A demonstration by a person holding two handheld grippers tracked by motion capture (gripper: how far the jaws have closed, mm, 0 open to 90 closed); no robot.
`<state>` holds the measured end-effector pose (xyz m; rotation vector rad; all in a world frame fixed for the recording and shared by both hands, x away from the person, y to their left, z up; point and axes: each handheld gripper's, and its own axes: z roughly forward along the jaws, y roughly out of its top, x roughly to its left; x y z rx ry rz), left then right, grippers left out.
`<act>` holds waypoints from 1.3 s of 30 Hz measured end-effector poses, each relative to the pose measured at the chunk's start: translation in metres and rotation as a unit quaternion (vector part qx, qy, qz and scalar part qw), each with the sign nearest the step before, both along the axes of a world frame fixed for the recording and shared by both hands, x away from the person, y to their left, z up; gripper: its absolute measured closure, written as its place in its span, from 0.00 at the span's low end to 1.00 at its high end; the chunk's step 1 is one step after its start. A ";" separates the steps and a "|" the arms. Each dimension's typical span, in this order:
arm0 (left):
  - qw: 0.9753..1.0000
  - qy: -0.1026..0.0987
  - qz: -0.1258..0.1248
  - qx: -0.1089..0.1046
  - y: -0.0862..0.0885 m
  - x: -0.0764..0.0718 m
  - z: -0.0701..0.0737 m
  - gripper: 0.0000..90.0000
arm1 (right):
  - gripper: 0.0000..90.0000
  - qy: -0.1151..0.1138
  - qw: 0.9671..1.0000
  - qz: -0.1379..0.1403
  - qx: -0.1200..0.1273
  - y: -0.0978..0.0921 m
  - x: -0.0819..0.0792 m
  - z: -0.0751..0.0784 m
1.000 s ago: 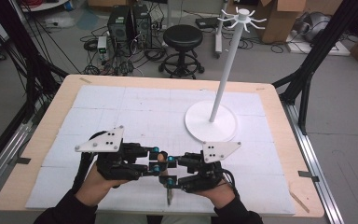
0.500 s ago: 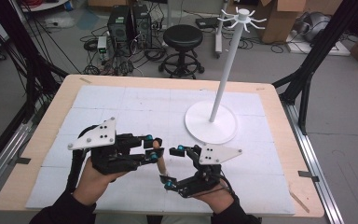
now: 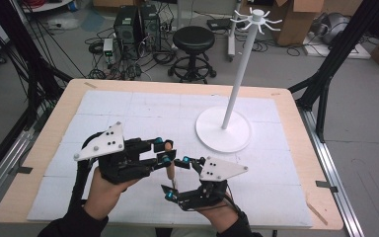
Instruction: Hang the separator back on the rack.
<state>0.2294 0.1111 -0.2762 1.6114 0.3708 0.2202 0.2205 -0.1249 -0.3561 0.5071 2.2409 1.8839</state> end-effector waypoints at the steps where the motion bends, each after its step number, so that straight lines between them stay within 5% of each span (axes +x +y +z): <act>1: 1.000 0.000 0.000 -0.001 -0.001 0.000 0.000 0.78 | 0.33 -0.005 1.000 -0.006 -0.001 0.001 -0.001 0.000; 6: 1.000 0.001 0.008 -0.003 -0.007 -0.003 -0.002 0.78 | 0.48 -0.027 0.999 -0.016 -0.021 0.001 -0.004 0.001; 13: 1.000 0.000 0.015 -0.014 -0.008 -0.005 -0.002 0.78 | 0.75 -0.036 0.999 -0.034 -0.017 -0.005 -0.007 0.000; 23: 1.000 0.011 0.014 -0.024 -0.003 -0.003 -0.004 0.78 | 0.78 -0.019 0.999 -0.044 -0.010 -0.009 -0.007 0.002; 26: 0.999 0.012 -0.001 -0.032 -0.001 -0.001 -0.006 0.75 | 0.78 -0.008 0.999 -0.031 -0.010 -0.009 -0.006 0.002; 31: 0.997 0.020 -0.044 -0.052 0.006 0.001 -0.008 0.45 | 0.78 0.004 1.000 0.004 -0.002 -0.010 -0.005 0.003; 39: 0.989 0.032 -0.130 -0.059 0.017 0.001 -0.016 0.42 | 0.78 0.019 0.994 0.106 0.022 -0.008 -0.003 0.005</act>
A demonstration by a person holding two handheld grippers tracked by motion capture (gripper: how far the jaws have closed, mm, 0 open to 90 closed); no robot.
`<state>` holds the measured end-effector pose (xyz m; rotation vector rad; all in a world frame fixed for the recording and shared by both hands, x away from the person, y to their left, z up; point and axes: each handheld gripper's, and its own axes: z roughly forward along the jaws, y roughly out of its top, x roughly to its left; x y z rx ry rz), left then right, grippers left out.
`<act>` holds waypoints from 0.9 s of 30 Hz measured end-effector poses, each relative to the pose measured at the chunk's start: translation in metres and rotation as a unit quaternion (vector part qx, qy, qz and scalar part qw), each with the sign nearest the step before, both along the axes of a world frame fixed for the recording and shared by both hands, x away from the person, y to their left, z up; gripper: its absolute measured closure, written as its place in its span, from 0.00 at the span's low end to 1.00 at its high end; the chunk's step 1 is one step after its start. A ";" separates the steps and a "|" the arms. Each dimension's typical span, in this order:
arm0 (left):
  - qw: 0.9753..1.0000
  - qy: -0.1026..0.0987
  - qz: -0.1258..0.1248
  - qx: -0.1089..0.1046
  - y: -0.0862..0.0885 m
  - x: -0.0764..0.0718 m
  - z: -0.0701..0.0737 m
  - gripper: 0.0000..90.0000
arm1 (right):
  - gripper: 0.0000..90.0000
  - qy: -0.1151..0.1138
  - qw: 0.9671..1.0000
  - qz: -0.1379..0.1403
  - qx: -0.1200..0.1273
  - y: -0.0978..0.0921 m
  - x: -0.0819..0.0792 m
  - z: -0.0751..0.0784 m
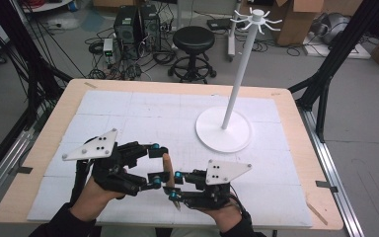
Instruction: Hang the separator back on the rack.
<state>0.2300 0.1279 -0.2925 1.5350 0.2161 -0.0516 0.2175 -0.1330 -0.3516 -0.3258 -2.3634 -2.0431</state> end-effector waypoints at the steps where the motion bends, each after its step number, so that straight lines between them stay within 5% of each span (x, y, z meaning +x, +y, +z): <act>1: 1.000 0.006 -0.016 -0.003 0.000 0.000 -0.001 0.43 | 0.78 0.004 1.000 0.012 0.003 0.000 0.000 0.000; 10: 0.998 0.022 -0.064 -0.008 -0.004 0.000 -0.004 0.53 | 0.78 0.040 0.992 0.113 0.044 0.002 0.002 0.000; 21: 0.995 0.021 -0.100 -0.011 -0.007 -0.001 -0.005 0.75 | 0.78 0.053 0.987 0.147 0.044 0.004 0.004 -0.002; 27: 0.997 0.021 -0.079 -0.007 -0.007 -0.003 -0.004 0.79 | 0.78 0.062 0.987 0.143 0.044 0.004 0.006 -0.003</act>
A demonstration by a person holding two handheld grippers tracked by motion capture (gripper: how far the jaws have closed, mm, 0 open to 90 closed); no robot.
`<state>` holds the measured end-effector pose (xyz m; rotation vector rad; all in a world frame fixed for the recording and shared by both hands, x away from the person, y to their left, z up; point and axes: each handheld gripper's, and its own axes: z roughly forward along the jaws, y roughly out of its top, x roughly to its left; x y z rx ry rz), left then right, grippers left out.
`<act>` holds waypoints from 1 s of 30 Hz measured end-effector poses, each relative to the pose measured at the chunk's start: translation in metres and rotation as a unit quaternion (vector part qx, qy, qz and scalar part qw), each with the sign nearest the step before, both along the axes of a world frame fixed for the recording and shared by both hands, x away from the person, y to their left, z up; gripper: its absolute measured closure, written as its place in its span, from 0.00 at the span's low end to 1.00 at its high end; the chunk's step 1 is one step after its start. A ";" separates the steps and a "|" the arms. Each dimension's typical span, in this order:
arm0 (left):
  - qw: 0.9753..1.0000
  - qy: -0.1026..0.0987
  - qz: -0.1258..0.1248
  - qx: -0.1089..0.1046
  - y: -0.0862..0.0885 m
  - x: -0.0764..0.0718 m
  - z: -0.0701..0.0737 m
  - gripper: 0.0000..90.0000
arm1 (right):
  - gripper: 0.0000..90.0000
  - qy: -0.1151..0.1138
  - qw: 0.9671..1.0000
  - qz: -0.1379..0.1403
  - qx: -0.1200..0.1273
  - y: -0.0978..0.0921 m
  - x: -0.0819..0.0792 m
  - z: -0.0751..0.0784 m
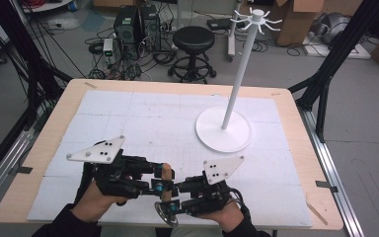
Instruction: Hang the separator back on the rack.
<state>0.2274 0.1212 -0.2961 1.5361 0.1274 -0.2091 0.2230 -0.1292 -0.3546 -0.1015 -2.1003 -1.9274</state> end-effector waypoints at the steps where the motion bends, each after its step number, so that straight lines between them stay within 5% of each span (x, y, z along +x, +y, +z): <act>1: 1.000 0.000 0.006 0.002 0.000 0.000 0.000 0.80 | 0.78 0.002 1.000 -0.004 0.002 0.000 0.001 0.000; 5: 0.999 -0.005 0.049 0.010 0.002 0.000 0.003 0.80 | 0.69 0.013 0.999 -0.033 0.005 -0.003 0.002 0.000; 10: 0.993 -0.003 0.113 0.022 0.003 0.001 0.005 0.80 | 0.52 0.000 0.995 -0.101 -0.015 -0.004 0.002 0.000; 13: 0.988 -0.006 0.153 0.029 0.003 0.000 0.006 0.80 | 0.41 -0.021 0.988 -0.149 -0.022 -0.003 0.000 0.000; 15: 0.985 -0.006 0.170 0.033 0.003 0.000 0.006 0.80 | 0.35 -0.039 0.981 -0.189 -0.028 -0.002 -0.002 0.001; 16: 0.983 -0.008 0.181 0.035 0.002 -0.001 0.006 0.80 | 0.35 -0.045 0.976 -0.208 -0.035 -0.001 -0.002 0.002; 19: 0.979 -0.011 0.201 0.042 0.000 -0.002 0.006 0.80 | 0.35 -0.048 0.971 -0.231 -0.040 0.000 -0.003 0.003; 24: 0.975 -0.014 0.216 0.052 -0.006 -0.004 0.004 0.80 | 0.36 -0.049 0.971 -0.231 -0.036 0.000 -0.002 0.003; 30: 0.977 -0.012 0.207 0.051 -0.014 -0.005 0.002 0.80 | 0.63 -0.019 0.976 -0.216 -0.027 -0.002 0.000 0.002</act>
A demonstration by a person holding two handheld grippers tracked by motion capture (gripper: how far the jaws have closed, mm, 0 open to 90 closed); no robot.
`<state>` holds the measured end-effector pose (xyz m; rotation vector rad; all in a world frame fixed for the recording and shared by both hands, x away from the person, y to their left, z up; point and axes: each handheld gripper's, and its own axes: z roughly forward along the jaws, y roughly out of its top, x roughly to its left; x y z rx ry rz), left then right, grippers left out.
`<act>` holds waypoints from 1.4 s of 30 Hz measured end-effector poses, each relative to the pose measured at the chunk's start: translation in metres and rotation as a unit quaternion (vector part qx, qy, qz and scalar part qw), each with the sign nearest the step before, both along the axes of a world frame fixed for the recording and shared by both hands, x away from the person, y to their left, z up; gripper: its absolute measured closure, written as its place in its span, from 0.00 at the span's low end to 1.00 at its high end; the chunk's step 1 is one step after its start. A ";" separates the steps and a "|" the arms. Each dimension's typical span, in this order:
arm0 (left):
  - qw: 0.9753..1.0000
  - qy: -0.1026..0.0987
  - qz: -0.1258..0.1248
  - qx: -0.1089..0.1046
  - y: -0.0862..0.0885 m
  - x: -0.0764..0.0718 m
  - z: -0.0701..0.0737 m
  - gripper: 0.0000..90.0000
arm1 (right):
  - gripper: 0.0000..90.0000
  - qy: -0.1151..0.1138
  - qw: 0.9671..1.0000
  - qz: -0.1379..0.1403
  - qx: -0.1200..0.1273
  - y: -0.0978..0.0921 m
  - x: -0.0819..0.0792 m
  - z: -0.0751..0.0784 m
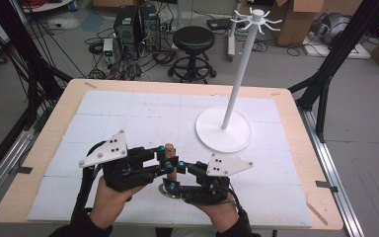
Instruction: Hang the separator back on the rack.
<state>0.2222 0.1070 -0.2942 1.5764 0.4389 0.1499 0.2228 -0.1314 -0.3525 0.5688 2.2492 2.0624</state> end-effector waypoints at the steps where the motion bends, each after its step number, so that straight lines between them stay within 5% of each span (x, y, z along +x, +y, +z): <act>1: 1.000 0.000 -0.001 0.001 0.000 0.000 0.000 0.80 | 0.67 -0.001 1.000 0.003 0.002 -0.001 0.001 0.000; 5: 1.000 0.002 -0.003 -0.002 0.000 0.000 0.000 0.80 | 0.79 -0.004 1.000 0.012 0.010 -0.004 0.001 0.000; 11: 1.000 0.001 -0.023 -0.012 0.003 0.003 -0.001 0.79 | 0.80 -0.011 1.000 0.016 0.011 -0.005 0.000 0.000; 17: 0.999 -0.011 0.002 -0.036 0.031 0.013 -0.012 0.40 | 0.80 0.006 1.000 -0.007 0.001 -0.016 0.009 -0.001; 21: 0.999 -0.005 0.036 -0.037 0.059 0.019 -0.028 0.29 | 0.80 -0.004 1.000 -0.029 0.004 -0.031 0.018 0.006; 24: 0.997 -0.004 0.078 -0.013 0.084 0.025 -0.045 0.22 | 0.80 -0.010 0.999 -0.040 0.006 -0.041 0.029 0.014; 30: 0.993 0.004 0.118 0.010 0.120 0.031 -0.071 0.21 | 0.80 -0.016 0.998 -0.062 -0.001 -0.055 0.057 0.036; 42: 0.989 0.020 0.143 0.018 0.150 0.032 -0.093 0.21 | 0.80 -0.025 0.995 -0.090 0.019 -0.069 0.107 0.086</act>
